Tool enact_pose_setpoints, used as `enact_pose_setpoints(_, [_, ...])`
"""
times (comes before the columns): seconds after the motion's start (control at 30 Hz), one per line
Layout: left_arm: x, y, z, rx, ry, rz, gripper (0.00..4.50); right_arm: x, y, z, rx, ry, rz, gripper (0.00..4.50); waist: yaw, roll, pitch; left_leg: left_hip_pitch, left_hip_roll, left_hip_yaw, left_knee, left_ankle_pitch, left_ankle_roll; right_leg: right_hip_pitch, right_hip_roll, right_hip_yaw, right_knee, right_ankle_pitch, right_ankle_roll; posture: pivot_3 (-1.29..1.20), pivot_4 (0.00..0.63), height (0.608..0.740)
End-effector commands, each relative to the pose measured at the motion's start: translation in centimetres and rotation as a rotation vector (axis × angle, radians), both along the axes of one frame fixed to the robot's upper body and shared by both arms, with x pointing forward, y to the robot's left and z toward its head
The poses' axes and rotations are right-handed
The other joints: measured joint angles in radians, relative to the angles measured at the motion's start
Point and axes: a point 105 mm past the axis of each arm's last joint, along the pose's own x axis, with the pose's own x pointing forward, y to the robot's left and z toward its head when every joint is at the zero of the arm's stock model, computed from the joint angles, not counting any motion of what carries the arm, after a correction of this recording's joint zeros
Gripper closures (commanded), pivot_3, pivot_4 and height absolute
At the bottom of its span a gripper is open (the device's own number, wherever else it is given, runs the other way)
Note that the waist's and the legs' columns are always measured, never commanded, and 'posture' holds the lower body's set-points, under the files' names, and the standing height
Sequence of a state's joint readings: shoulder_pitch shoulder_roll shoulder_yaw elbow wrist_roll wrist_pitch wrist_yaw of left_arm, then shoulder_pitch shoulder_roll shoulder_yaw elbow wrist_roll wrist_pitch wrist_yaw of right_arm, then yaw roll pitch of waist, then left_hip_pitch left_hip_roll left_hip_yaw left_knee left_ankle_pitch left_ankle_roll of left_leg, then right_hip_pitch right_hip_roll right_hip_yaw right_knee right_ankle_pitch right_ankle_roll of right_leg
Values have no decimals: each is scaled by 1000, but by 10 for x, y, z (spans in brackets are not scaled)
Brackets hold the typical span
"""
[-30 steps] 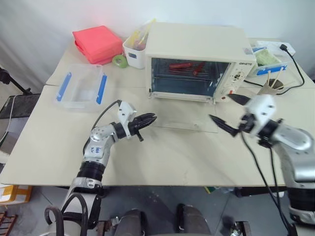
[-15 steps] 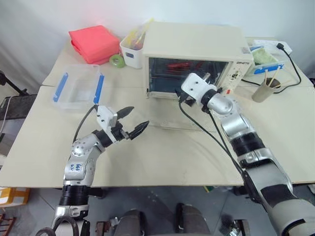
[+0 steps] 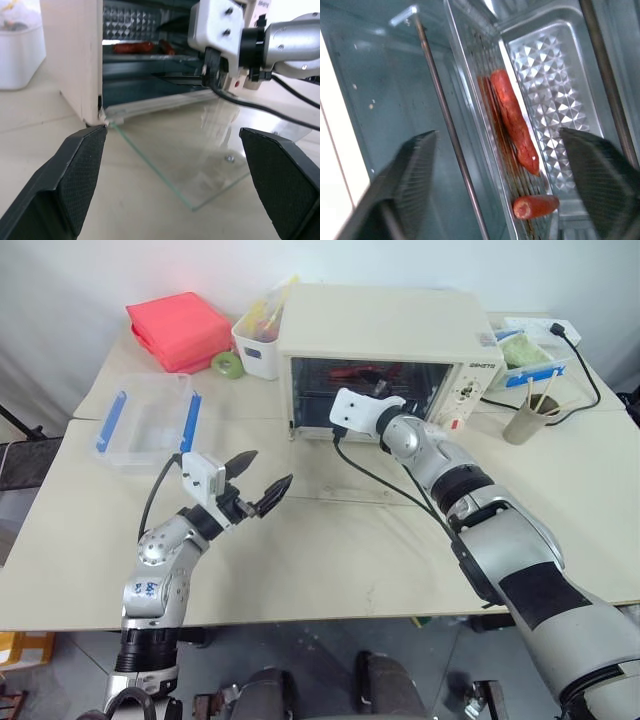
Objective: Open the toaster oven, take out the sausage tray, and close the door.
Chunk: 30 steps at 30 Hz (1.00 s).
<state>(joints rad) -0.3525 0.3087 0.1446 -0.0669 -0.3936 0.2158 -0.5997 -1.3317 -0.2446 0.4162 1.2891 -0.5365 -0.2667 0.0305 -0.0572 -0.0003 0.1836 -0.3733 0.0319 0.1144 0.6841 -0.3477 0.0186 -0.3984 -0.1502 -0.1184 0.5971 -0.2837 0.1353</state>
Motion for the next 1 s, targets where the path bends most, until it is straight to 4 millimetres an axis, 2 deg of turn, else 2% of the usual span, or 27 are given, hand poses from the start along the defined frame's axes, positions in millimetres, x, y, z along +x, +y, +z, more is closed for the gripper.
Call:
enact_pose_setpoints(0.03, [6, -3, 17, 0, -67, -18, 0, 0, 6, 18, 17, -54, 10, 2184, -2, 0, 0, 0, 0, 0, 0, 0, 0, 0, 0, 0, 0, 0, 0, 0, 150, 740])
enact_pose_setpoints(0.13, [15, -5, 26, -14, -89, -40, 0, 0, 6, 19, 20, -57, 8, 3225, -5, 0, 0, 0, 0, 0, 0, 0, 0, 0, 0, 0, 0, 0, 0, 0, 150, 740])
enact_pose_setpoints(0.2, [26, -14, 38, -20, -109, -111, 0, 0, 6, 22, 21, -69, 5, 3978, -3, 0, 0, 0, 0, 0, -1, 0, 0, 0, 0, 0, 0, 0, 0, 0, 150, 740])
enact_pose_setpoints(0.27, [33, -19, 47, -29, -120, -163, 0, 0, 6, 24, 22, -79, 6, 4491, -1, 0, 0, -1, 0, 0, 0, 0, 0, 0, 0, -1, 0, 0, 0, 0, 150, 740])
enact_pose_setpoints(0.37, [51, -24, 57, -49, -132, -158, 0, -1, 7, 25, 27, -86, 15, 4491, -5, 0, 0, -1, -1, 0, 0, 1, 0, 0, 0, -1, -1, 0, 0, 0, 150, 740])
enact_pose_setpoints(0.5, [55, -35, 60, -50, -126, -228, 0, -3, 10, 30, 25, -108, 47, 4491, -14, 0, 0, -1, -1, 0, -2, 1, 0, 0, 1, -2, -1, 0, 0, 0, 150, 740])
enact_pose_setpoints(0.7, [72, -30, 74, -91, -140, -199, 0, -10, 13, 34, 4, -128, 121, 4491, -21, 0, 0, -5, -1, -2, -2, 1, 0, -4, 0, -4, -1, 0, 0, 0, 150, 740])
enact_pose_setpoints(0.87, [77, -28, 75, -86, -125, -227, 0, -20, 11, 28, -13, -138, 196, 4491, -26, 0, 0, -13, -2, -5, -1, 1, 0, -15, 0, -6, 8, 0, 0, 0, 150, 740])
enact_pose_setpoints(1.0, [79, -30, 74, -77, -122, -245, 0, -33, 7, 24, -27, -148, 235, 4491, -27, 0, 0, -13, -1, -7, 0, 1, 0, -15, 0, -8, 10, 0, 0, 0, 150, 740])
